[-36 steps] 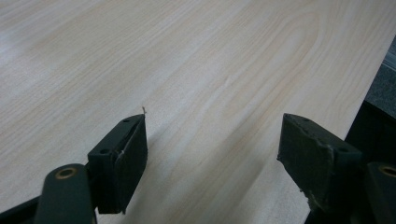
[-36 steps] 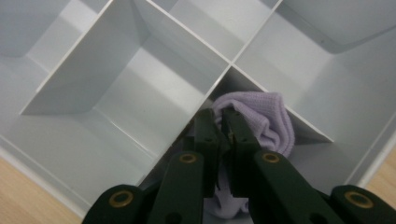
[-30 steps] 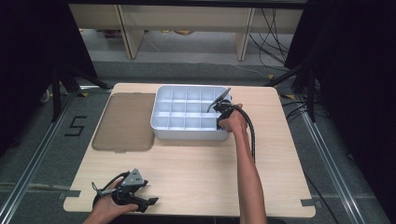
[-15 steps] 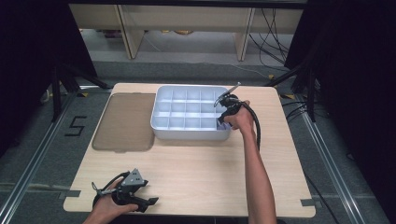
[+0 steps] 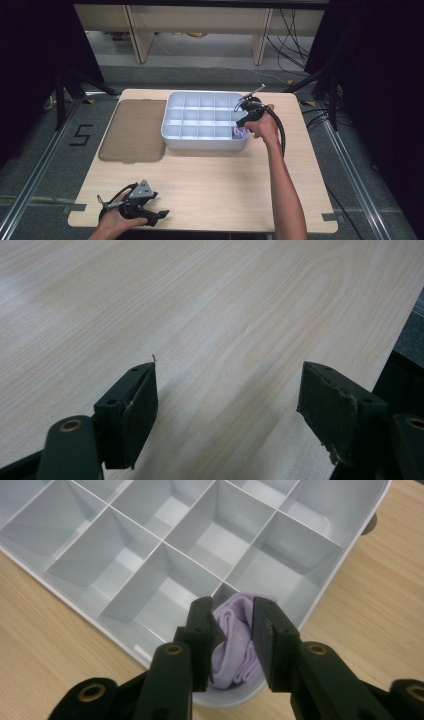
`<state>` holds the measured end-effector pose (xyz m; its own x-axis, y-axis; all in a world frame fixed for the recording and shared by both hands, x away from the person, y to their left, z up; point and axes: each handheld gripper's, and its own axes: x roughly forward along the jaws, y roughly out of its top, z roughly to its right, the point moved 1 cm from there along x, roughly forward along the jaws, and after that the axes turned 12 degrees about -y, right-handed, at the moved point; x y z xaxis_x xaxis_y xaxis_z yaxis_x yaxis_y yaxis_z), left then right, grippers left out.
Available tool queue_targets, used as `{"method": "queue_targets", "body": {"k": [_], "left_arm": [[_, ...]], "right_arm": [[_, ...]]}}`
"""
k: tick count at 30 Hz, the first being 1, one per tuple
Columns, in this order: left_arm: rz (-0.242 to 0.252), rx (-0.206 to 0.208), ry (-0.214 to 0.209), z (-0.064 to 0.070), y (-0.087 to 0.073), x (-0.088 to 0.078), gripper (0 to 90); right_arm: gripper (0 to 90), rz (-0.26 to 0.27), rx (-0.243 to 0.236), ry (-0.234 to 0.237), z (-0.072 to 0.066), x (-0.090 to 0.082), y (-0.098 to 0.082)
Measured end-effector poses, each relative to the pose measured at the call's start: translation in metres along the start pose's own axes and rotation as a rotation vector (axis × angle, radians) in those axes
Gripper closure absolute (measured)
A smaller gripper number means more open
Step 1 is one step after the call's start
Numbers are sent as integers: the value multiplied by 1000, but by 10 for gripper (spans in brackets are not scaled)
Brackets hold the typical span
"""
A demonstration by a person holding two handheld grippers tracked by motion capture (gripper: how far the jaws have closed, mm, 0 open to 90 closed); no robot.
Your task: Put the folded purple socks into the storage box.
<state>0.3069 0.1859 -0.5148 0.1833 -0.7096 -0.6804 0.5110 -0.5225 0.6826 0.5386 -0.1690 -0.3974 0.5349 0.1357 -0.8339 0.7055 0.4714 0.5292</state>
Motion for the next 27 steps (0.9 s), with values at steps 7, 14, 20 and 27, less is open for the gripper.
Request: {"method": "queue_targets", "body": {"k": [7,14,20,27], "left_arm": [[4,-5,14,-2,0,-1,234],[7,7,13,-2,1,-2,234],[14,-8,17,-2,1,-2,234],[10,6,19,-3,1,-4,234]], "right_arm": [[654,20,18,14,-8,-10,-6],[638,62,19,49,-12,-16,-14],[576,98,13,76,-19,-18,-22],[485,133,45,94,-32,-25,-28]]}}
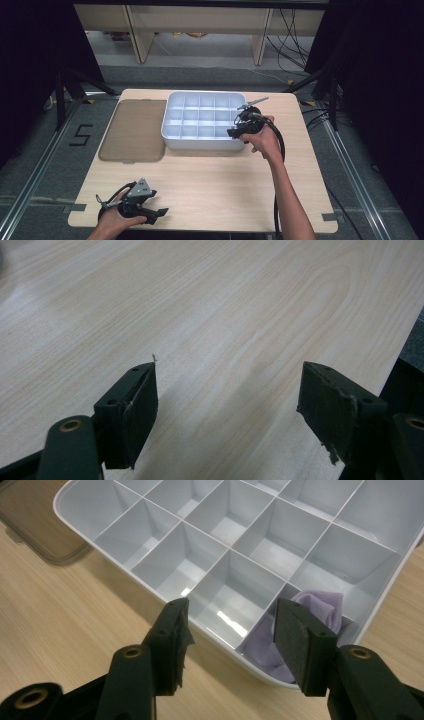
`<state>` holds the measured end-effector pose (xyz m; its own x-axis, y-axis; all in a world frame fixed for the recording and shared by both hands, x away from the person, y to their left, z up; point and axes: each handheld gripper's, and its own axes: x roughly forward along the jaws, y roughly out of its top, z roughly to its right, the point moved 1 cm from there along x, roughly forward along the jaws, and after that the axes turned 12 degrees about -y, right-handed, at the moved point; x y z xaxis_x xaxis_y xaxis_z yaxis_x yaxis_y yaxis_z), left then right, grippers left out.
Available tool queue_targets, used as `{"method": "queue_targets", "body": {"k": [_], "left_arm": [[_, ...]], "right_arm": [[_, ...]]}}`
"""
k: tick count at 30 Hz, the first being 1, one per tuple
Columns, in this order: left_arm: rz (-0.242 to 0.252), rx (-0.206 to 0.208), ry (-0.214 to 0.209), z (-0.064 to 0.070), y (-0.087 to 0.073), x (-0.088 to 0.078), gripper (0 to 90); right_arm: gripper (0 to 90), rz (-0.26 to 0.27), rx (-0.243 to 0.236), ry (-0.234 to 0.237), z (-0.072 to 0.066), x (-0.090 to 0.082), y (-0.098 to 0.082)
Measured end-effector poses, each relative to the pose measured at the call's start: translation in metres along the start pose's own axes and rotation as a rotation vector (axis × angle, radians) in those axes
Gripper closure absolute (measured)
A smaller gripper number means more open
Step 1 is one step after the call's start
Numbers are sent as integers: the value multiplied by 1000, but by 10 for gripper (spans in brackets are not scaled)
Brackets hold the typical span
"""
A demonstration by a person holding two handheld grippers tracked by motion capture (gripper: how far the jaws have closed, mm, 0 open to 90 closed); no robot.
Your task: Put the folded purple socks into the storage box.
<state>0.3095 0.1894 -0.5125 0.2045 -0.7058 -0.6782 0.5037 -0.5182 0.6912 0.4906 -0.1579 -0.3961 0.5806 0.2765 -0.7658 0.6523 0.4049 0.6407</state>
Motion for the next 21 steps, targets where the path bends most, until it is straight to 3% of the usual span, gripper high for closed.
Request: {"method": "queue_targets", "body": {"k": [9,11,18,21], "left_arm": [[0,-14,4,0,0,2,234],[-6,7,-4,1,0,1,234],[0,4,7,-1,0,0,234],[6,0,1,-1,0,0,234]], "right_arm": [[392,21,1,27,-14,-3,-3],[376,29,11,33,-17,-3,-3],[316,24,3,41,-26,-7,-7],[288,33,23,51,-31,-11,-9]]}}
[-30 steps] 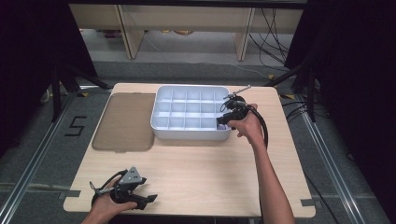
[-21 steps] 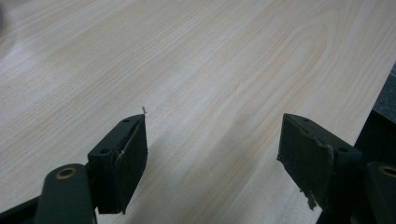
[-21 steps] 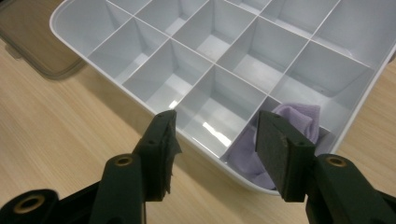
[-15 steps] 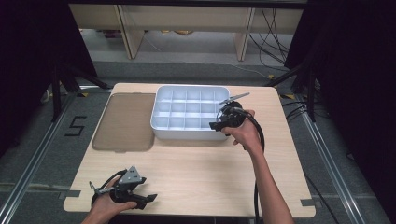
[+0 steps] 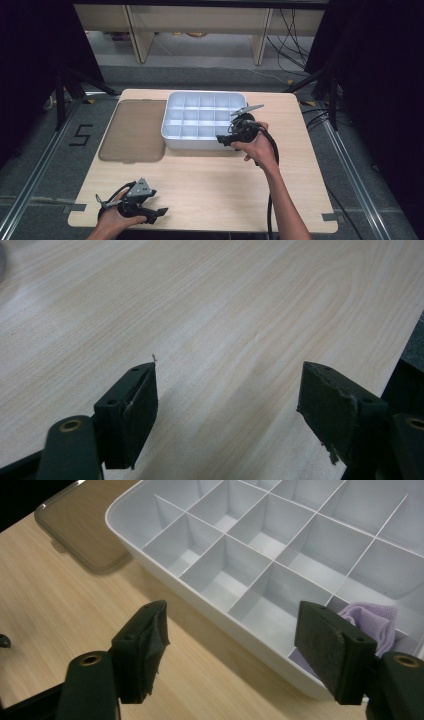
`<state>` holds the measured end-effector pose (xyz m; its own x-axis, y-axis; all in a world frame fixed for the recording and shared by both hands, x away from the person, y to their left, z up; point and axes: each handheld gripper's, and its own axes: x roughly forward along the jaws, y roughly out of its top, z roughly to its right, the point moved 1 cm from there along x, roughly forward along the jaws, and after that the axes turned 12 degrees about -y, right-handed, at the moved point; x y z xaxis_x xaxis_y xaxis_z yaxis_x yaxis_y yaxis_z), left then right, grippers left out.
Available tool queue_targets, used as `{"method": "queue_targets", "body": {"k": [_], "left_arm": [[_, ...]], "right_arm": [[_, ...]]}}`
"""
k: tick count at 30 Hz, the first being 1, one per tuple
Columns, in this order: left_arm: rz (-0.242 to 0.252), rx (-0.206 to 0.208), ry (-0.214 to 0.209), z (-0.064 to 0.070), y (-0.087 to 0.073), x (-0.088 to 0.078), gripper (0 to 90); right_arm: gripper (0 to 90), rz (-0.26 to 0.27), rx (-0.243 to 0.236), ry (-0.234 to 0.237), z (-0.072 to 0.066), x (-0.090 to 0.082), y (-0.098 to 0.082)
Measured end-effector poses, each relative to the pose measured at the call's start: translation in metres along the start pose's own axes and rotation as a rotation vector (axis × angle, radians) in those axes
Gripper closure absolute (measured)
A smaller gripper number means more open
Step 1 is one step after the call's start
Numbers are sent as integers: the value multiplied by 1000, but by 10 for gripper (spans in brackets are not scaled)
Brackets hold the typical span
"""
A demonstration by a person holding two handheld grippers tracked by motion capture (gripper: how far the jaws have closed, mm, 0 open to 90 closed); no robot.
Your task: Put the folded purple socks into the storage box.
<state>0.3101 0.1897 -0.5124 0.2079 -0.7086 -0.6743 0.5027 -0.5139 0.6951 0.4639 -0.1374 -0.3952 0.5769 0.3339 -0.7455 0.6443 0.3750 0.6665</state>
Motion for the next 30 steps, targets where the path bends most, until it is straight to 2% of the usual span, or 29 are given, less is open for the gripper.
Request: {"method": "queue_targets", "body": {"k": [3,4,5,8,10,11,12,13,14,15,17,19,20,21,22,23,24,25,26,27,28,29,30], "left_arm": [[-3,4,7,-1,0,0,234],[-4,4,10,-1,0,0,234],[0,-6,9,0,0,0,234],[13,-22,2,1,0,1,234],[2,-15,12,-1,0,0,234],[3,-15,7,0,0,0,234],[4,-15,9,-1,0,-1,234],[5,-16,9,-1,0,0,234],[-1,-12,11,-1,0,0,234],[0,-4,8,0,0,0,234],[-1,-1,2,0,0,0,234],[-2,6,-1,-1,0,-1,234],[6,-14,7,0,0,0,234],[8,-16,8,-1,0,0,234],[0,3,3,-1,0,-2,234],[7,-1,3,-1,0,-1,234],[8,0,4,-1,0,-1,234],[10,-1,4,-2,0,-1,234],[10,-2,4,-2,0,-1,234],[11,-6,7,-1,0,-1,234],[9,-1,5,-1,0,-1,234],[17,-20,3,0,0,-1,234],[17,-14,5,0,0,-1,234]], "right_arm": [[257,18,-9,11,-5,0,-4],[253,19,7,26,-8,-1,-5],[251,28,-19,23,-6,-1,-6],[232,37,-22,28,-8,-4,-10],[220,82,-46,43,-9,-3,-11],[215,89,-34,39,-10,-3,-13],[209,63,-28,46,-11,-6,-14],[208,93,-48,48,-11,-4,-15],[205,75,-38,51,-12,-5,-16],[204,100,-48,54,-14,-4,-17],[202,98,-57,59,-16,-5,-18],[201,96,-42,61,-19,-6,-20],[201,88,-40,66,-19,-7,-21],[201,121,-61,70,-19,-6,-21],[201,115,-55,75,-21,-7,-22],[200,107,-65,69,-21,-8,-23],[199,128,-52,80,-23,-7,-24],[199,114,-65,79,-22,-9,-24],[199,119,-41,90,-26,-9,-26],[199,122,-66,87,-24,-9,-27],[199,140,-64,81,-25,-9,-28],[199,130,-61,89,-25,-10,-29],[199,130,-53,97,-26,-11,-31]]}}
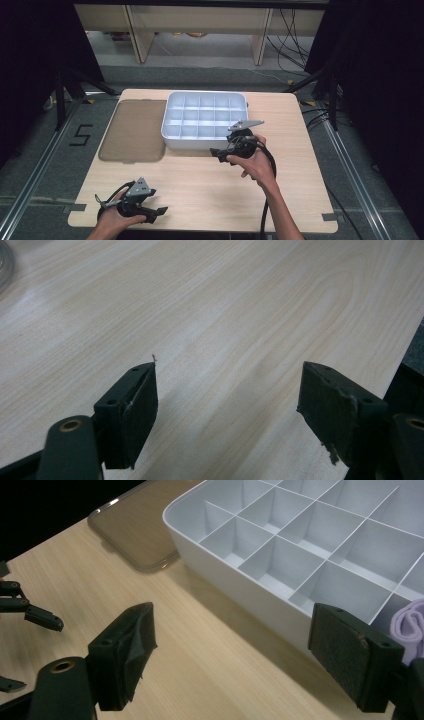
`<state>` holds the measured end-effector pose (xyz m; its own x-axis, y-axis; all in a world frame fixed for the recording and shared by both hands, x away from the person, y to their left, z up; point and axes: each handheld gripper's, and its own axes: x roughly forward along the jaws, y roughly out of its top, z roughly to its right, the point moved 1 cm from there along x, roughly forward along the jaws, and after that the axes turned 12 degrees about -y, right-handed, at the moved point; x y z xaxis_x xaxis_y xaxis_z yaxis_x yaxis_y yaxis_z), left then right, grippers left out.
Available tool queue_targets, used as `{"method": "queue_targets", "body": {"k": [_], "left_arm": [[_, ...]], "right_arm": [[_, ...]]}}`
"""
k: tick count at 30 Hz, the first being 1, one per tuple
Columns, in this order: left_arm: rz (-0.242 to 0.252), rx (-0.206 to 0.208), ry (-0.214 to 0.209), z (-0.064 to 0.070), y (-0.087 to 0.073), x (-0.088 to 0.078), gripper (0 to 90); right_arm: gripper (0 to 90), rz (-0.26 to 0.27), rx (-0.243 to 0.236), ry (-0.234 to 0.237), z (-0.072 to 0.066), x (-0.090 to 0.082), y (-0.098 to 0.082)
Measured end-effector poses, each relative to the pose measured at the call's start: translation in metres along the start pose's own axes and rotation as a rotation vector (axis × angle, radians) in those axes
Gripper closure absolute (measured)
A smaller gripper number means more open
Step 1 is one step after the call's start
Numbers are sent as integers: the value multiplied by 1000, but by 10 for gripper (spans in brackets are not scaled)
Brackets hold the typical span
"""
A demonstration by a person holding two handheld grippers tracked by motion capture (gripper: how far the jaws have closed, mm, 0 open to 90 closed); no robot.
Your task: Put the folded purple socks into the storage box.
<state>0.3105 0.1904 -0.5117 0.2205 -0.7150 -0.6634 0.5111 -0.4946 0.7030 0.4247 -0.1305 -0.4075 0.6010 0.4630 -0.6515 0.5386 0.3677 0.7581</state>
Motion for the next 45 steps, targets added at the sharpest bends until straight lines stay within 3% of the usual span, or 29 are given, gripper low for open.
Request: {"method": "queue_targets", "body": {"k": [1,3,5,6,7,11,16,18,22,24,25,26,29,30,31,33,38,40,41,42,43,44,45], "left_arm": [[-6,19,6,-1,0,-1,234],[3,6,10,0,0,-1,234],[2,8,7,-1,0,-1,234],[-2,11,11,-1,1,-1,234],[-2,11,11,-1,0,-1,234],[2,15,0,-1,1,-1,232],[11,11,-1,-1,0,-1,232],[11,11,4,0,0,-1,232],[9,19,7,0,0,-1,232],[10,12,6,0,0,-1,232],[13,10,11,0,0,-1,232],[13,12,9,0,0,-1,232],[11,14,7,1,0,-1,232],[-2,23,18,0,0,-2,232],[2,9,10,1,0,-1,232],[-6,30,17,0,0,-2,232],[19,-9,11,0,0,-1,232],[1,10,14,0,-1,-1,232],[-3,24,11,0,0,-1,232],[2,10,10,1,-1,0,232],[-6,33,4,1,0,-1,232],[-2,24,7,1,0,0,232],[-8,30,10,2,0,0,232]], "right_arm": [[198,9,-4,3,0,1,-1],[198,0,15,5,-3,-1,-4],[198,28,-10,16,-2,1,-7],[199,8,4,24,-4,-1,-8],[198,33,-11,7,-3,0,-8],[199,18,-1,14,-8,-1,-11],[201,21,-21,21,-10,1,-13],[200,11,-1,38,-12,0,-14],[200,32,-46,21,-10,-2,-15],[206,30,5,35,-13,-5,-18],[205,41,-21,36,-12,-4,-18],[203,23,0,38,-14,-5,-20],[203,17,-19,25,-14,-4,-25],[202,20,-10,45,-15,-3,-27],[195,14,-18,26,-15,-3,-28],[192,21,-22,30,-15,-2,-31],[164,-4,-3,34,-18,-3,-40],[161,-1,-45,31,-19,-1,-45],[160,-5,-32,43,-21,-1,-48],[160,-2,-42,34,-21,-1,-50],[160,-10,-17,49,-24,-1,-52],[161,-11,-37,25,-22,-2,-54],[161,-13,-32,33,-22,-2,-55]]}}
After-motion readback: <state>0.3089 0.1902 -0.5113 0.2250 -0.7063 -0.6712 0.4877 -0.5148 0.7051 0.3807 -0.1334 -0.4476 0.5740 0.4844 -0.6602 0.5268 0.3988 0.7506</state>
